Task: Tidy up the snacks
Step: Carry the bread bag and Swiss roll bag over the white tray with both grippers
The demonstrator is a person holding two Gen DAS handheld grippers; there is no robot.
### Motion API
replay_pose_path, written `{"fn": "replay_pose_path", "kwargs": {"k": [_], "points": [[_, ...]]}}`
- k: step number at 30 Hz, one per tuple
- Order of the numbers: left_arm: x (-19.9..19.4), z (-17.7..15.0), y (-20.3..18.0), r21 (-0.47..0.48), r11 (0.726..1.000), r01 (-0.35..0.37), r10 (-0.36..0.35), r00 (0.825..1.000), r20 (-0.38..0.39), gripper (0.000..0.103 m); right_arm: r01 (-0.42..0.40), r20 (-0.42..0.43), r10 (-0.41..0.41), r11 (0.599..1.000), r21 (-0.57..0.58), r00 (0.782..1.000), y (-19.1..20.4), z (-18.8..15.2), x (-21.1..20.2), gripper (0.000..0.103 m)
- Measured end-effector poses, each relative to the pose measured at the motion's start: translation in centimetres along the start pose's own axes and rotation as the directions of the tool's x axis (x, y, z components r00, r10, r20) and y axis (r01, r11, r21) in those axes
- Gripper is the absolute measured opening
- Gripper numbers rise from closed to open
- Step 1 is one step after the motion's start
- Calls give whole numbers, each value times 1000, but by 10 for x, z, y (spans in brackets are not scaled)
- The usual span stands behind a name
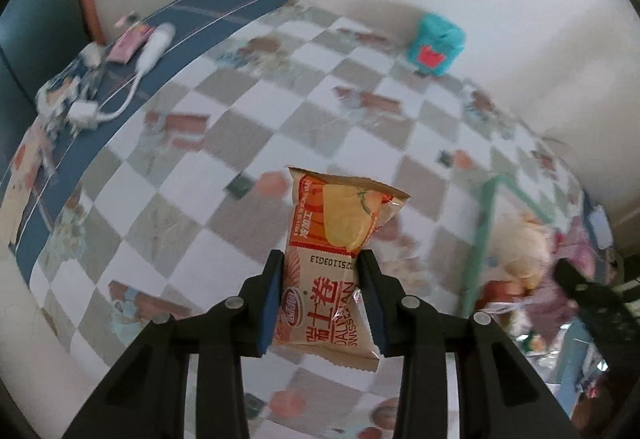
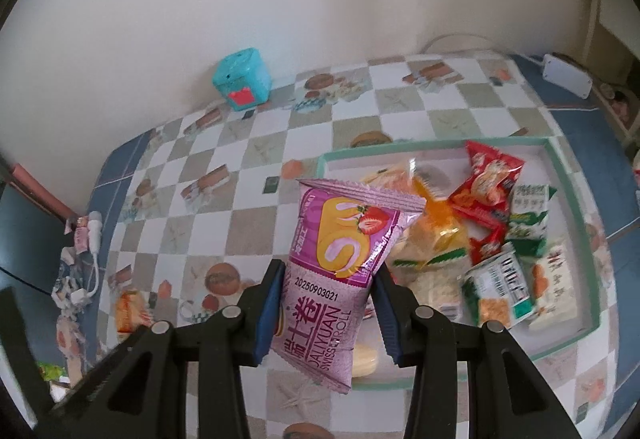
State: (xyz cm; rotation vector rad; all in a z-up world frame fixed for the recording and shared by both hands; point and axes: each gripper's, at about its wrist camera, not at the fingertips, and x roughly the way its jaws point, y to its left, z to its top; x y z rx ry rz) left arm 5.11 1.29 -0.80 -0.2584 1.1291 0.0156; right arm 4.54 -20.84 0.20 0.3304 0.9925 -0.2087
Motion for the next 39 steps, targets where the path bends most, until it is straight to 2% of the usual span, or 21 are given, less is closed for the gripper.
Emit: {"fn": "replay_pose_path", "kwargs": {"k": [7,11,14,20,24,30,34,39], "points": [[-16,2,-69,138,987,85,-87,996,6,39,93,-5,-93,992,88,996,-49,12,-3,46],[-17,-4,-114,227,965,131,-132,991,-11,39,162,-15,-162,974,161,987,-86,18,-10,46],[-17,-10,-146,278,946,165,-164,986,-26,39,167,-2,-171,961,219,985,-112,22,-17,46],[-7,-22,-188,326,918,225,-212,974,-78,39,216,25,-234,929,300,972,-152,26,-36,46],[1,-33,-208,354,899,259,-236,966,-106,39,237,27,-262,909,344,965,-172,25,-43,46],[19,-49,-218,366,889,274,-233,961,-151,39,242,1,-261,895,375,965,-187,22,-40,46],[23,-53,-220,371,885,281,-239,958,-156,39,237,3,-254,906,351,967,-180,22,-36,46],[30,-55,-217,370,890,266,-220,962,-162,39,237,-35,-239,917,319,970,-173,20,-17,46]]}}
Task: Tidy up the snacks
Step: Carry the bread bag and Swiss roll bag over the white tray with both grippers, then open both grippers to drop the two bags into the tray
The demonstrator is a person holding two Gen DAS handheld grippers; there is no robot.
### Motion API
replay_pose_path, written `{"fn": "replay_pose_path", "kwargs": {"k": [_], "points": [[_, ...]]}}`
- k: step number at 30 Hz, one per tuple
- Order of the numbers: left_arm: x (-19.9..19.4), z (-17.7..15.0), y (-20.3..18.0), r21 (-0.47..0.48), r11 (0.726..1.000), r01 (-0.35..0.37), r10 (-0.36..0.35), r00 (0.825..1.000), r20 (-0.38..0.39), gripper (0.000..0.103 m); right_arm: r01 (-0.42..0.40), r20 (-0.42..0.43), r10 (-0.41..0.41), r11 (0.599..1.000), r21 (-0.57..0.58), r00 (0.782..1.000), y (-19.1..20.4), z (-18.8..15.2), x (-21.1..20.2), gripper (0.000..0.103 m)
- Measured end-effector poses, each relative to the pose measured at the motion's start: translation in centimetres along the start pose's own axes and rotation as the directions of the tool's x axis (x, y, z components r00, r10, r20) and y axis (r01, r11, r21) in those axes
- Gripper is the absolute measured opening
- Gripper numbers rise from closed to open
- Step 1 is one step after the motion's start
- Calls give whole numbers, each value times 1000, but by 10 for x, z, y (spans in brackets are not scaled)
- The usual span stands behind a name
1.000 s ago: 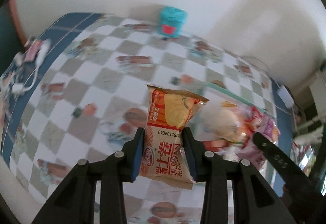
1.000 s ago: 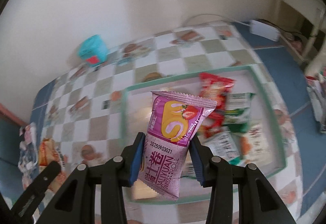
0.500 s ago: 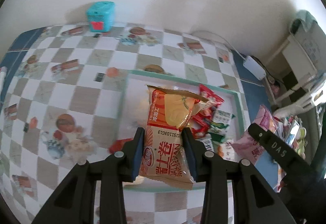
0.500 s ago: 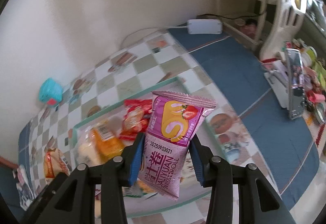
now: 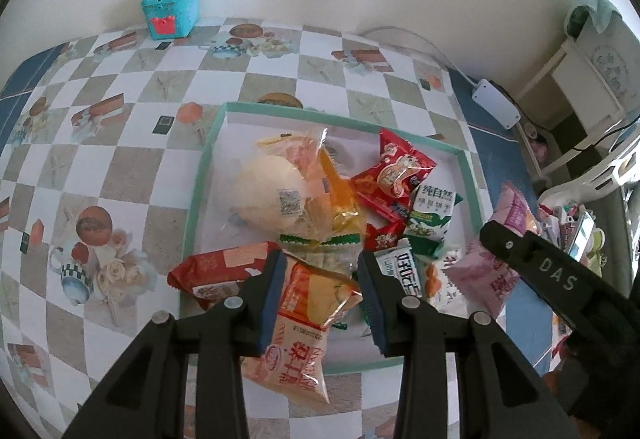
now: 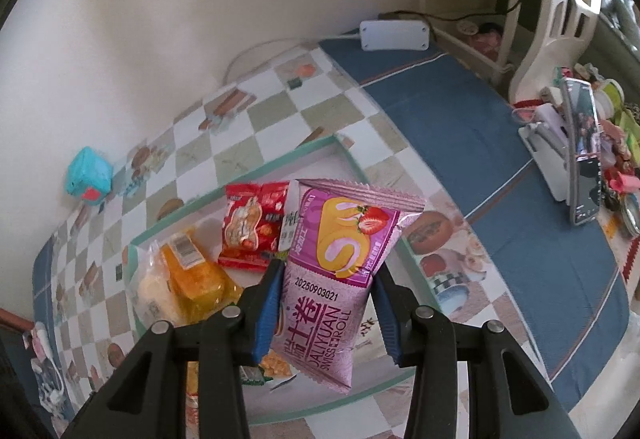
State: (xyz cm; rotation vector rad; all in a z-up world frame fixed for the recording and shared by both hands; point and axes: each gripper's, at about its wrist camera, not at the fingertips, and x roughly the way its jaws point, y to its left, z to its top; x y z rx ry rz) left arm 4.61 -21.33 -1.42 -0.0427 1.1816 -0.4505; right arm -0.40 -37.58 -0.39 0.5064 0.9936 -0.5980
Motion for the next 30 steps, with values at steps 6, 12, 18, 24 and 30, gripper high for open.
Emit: {"fn": "replay_pose_path", "kwargs": {"k": [6,12,18,24,30], "points": [[0,1,7,-20,1000,1,-1,1000,-3,39,-5,-72,3,999,-31,997,11,-9,21,47],[-2,2,19,-56,998,-8,8,1000,-4,40,-12,-90,7,998,-55,996,18,-13,24,47],[-7,5,30,-84,996,-26,26,1000,9,59,6,-92,-12,998,-60,996,18,-13,24,65],[-10,7,46,-121,991,-56,59,998,24,82,3,-86,-9,998,-63,996,19,-12,25,78],[-14,8,63,-154,982,-107,114,993,41,94,-12,-69,7,997,-80,998,23,-13,24,91]]}}
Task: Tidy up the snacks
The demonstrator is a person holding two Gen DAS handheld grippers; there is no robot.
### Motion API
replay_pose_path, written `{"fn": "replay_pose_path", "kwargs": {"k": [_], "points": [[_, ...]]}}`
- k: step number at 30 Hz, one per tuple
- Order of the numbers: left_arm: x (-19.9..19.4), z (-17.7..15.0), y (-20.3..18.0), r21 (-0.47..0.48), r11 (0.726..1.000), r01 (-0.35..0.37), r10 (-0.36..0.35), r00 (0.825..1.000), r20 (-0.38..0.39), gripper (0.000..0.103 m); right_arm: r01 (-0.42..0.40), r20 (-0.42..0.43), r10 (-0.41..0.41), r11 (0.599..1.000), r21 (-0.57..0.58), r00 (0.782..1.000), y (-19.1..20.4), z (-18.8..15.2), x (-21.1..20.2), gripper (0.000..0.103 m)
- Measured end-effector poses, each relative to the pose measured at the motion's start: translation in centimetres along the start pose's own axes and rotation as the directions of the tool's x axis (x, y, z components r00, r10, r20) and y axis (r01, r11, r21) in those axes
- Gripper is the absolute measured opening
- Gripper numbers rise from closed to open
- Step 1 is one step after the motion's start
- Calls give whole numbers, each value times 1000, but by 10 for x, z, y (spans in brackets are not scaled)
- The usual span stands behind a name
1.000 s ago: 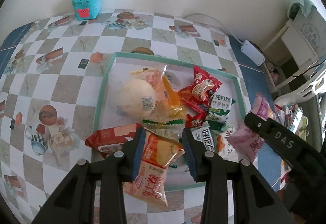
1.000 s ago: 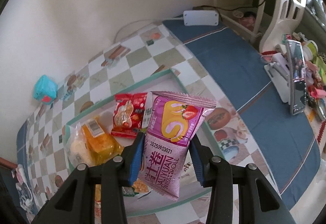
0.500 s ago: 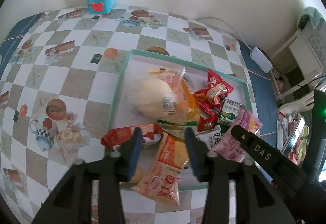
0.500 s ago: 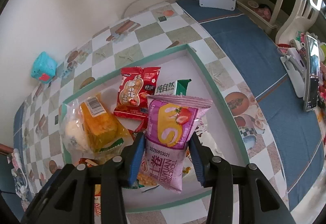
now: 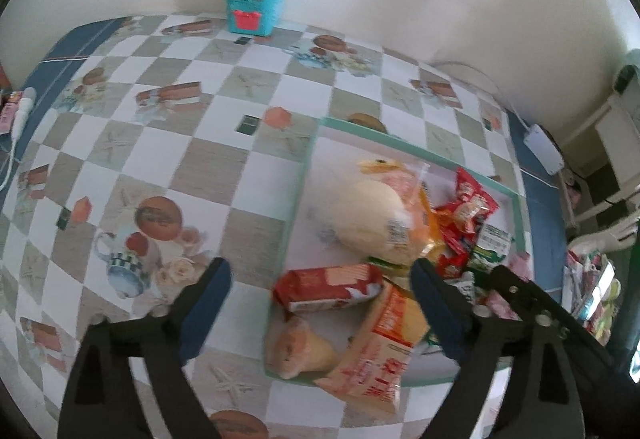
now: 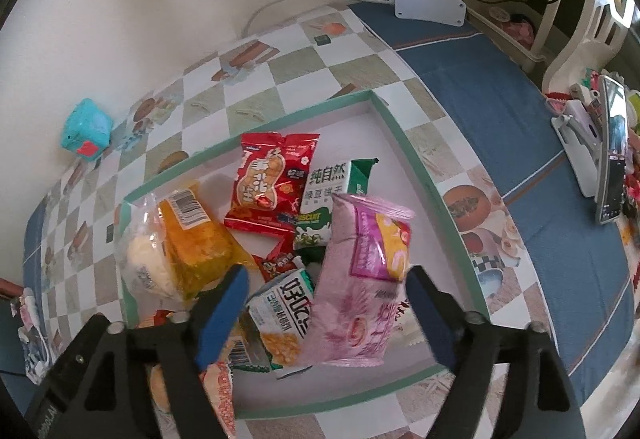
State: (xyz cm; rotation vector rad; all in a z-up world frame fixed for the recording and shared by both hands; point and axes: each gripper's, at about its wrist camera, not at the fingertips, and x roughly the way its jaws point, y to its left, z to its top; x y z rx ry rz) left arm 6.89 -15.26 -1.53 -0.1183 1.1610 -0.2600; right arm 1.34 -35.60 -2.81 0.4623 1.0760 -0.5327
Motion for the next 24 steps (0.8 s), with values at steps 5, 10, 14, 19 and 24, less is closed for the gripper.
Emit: {"fn": "replay_pose_path", "kwargs": {"k": [5,10,14,19,24], "points": [[-2,2,9,-16,1000,-26,26,1000,15,95,-5,33,6,1000,-29,999,6,0,-5,103],[-4,3,13,-11,998,-54,55,998,30,95,-15,55,18,998,-55,998,13,-2,-10,103],[-7,4,17,-14,998,-59,60,997,44,95,-14,69,20,997,-80,997,20,-5,-15,103],[-16,4,22,-5,997,-79,79,994,74,101,-20,88,31,993,-113,996,30,-11,-22,103],[-28,0,32,-14,994,-110,111,990,92,101,-16,111,34,987,-160,993,38,-24,-34,103]]}}
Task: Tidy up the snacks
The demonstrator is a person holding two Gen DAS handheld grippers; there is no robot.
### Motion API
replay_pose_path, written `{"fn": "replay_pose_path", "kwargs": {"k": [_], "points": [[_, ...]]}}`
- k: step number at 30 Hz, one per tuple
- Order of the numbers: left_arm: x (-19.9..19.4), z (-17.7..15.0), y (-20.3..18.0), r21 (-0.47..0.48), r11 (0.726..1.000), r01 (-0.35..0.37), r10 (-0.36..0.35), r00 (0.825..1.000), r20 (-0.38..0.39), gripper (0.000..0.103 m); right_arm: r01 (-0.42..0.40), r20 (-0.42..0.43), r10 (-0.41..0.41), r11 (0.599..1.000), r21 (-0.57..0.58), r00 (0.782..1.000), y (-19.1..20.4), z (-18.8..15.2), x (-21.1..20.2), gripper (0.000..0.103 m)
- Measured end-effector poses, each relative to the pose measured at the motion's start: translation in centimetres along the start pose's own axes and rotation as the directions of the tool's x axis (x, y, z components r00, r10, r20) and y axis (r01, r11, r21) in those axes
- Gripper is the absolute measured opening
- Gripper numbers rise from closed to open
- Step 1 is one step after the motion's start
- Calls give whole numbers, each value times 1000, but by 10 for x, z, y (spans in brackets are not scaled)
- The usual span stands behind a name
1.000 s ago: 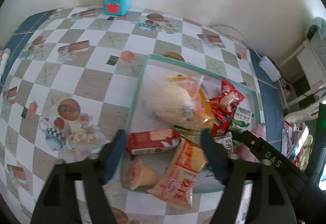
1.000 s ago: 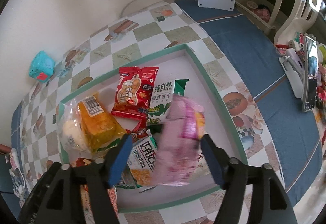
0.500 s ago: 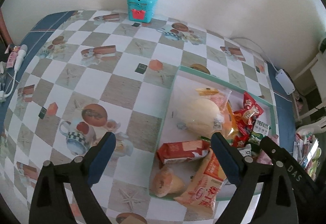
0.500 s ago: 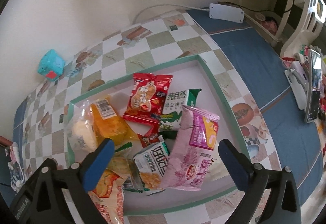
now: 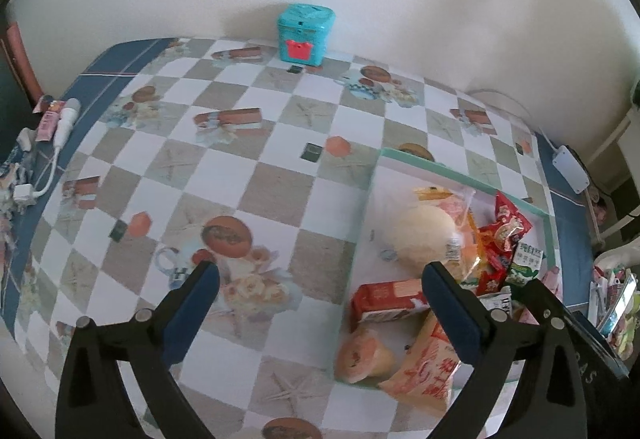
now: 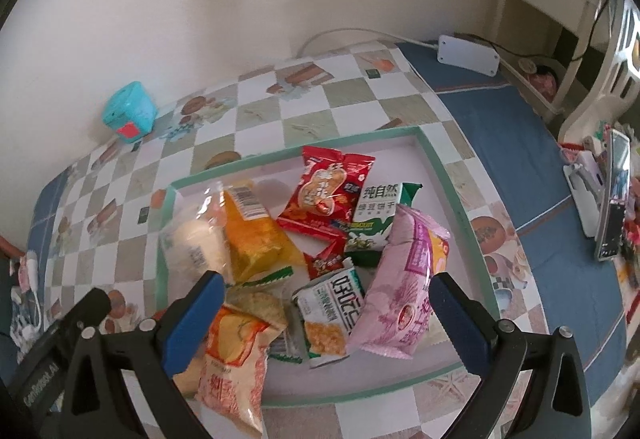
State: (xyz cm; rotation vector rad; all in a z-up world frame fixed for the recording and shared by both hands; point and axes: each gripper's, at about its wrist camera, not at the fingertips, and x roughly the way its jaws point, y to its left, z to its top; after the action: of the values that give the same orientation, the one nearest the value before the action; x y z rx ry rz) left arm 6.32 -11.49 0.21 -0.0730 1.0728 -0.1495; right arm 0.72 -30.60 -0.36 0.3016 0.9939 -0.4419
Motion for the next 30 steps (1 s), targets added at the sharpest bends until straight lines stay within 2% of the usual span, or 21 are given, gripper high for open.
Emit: {"fn": "replay_pose_path", "kwargs": {"k": [7,15,30], "points": [[-26,-14,15,10,998,-62,62,997,54,101,-2,36,5,998,-67,999,10,-26,-23,103],[-57,-45,33,33,991,-132,128,987,101,101,-25,50,30,995,-95,998,18,-60,-43,103],[-74,-95,55,93,976,-196,188,978,86,101,-23,52,32,987,-160,998,32,-104,-65,103]]}}
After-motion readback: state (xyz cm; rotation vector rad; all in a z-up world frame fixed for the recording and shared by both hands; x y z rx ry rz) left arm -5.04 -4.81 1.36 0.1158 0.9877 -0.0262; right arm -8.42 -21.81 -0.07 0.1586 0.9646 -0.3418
